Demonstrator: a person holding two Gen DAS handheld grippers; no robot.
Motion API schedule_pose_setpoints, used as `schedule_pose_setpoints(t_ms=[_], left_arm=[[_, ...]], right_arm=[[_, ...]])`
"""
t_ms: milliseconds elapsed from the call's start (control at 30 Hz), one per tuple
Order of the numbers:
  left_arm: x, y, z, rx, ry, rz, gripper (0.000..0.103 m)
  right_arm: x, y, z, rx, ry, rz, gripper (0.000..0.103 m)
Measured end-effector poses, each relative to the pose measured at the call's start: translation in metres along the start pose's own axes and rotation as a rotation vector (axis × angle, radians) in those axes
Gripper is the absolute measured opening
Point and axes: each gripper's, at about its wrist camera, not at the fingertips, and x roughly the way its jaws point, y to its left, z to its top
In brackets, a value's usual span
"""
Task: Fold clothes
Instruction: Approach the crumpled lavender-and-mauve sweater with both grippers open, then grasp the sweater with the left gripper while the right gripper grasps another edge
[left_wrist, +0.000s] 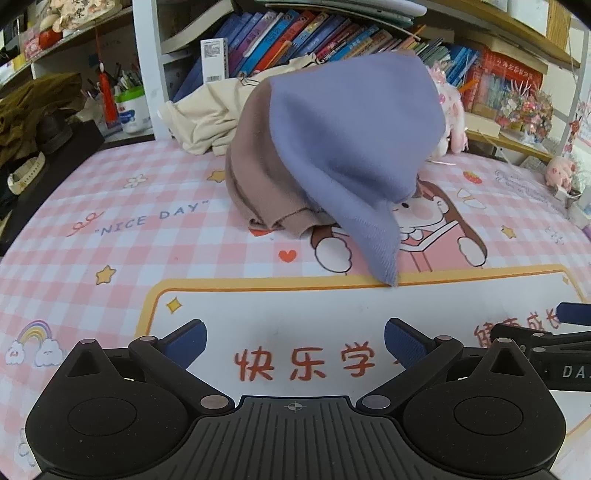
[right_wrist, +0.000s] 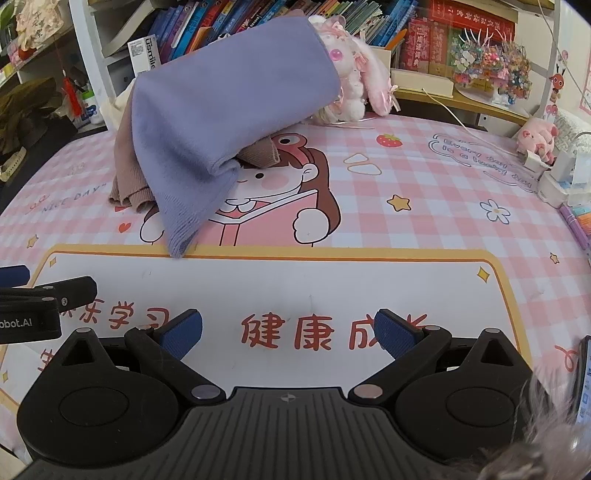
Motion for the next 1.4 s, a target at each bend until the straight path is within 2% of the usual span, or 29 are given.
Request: schedule_pose_setpoints(t_ms=[300,467,767,867,900,967,1067,1167,1233,1267,1333,1400], left_arm=[[-0.001,-0.008,0.002,0.005,-0.003,-0.01,0.103],[-0.005,-0.017,0.012,0.021,-0.085,0.042,0.103],[0.021,-0.076,0.043,0.291,-0.221,0.062,0.101],[0.04,-0.1,0.05,0.41,-0.263,0.134,0.094],[0.048,-0.109,0.051,0.472,-0.275,0.176,0.086],[0.063,-0.127,0.051,0.603,-0.296,0.267,0.079],[0.083,-0.148,0.048,0.764,-0.314,0.306,0.078],[0.096,-0.16,0.048,0.843,-0.316,0.323,0.077],[0.105,-0.156,0.055,0.839,-0.285,0.359,0.057],[0.11,-0.153,0.058,0.836,-0.268,0.377,0.053],[0.107,-0.138,0.07,0.764,-0.232,0.35,0.018],[0.089,-0.119,0.081,0.68,-0.241,0.308,0.012]], right_arm=[[0.003,-0.012,0.003,0.026,-0.004,0.021,0.101],[-0.001,-0.026,0.007,0.062,-0.059,0.06,0.1],[0.005,-0.068,0.027,0.245,-0.09,0.136,0.1],[0.007,-0.082,0.031,0.297,-0.103,0.146,0.1],[0.008,-0.086,0.032,0.321,-0.105,0.153,0.1],[0.008,-0.096,0.033,0.379,-0.107,0.187,0.1],[0.009,-0.109,0.036,0.472,-0.106,0.254,0.099],[0.009,-0.116,0.039,0.534,-0.107,0.306,0.098],[0.009,-0.117,0.044,0.548,-0.114,0.334,0.098],[0.009,-0.118,0.047,0.551,-0.119,0.35,0.098],[0.008,-0.118,0.051,0.557,-0.131,0.397,0.095],[0.007,-0.117,0.056,0.564,-0.141,0.452,0.092]])
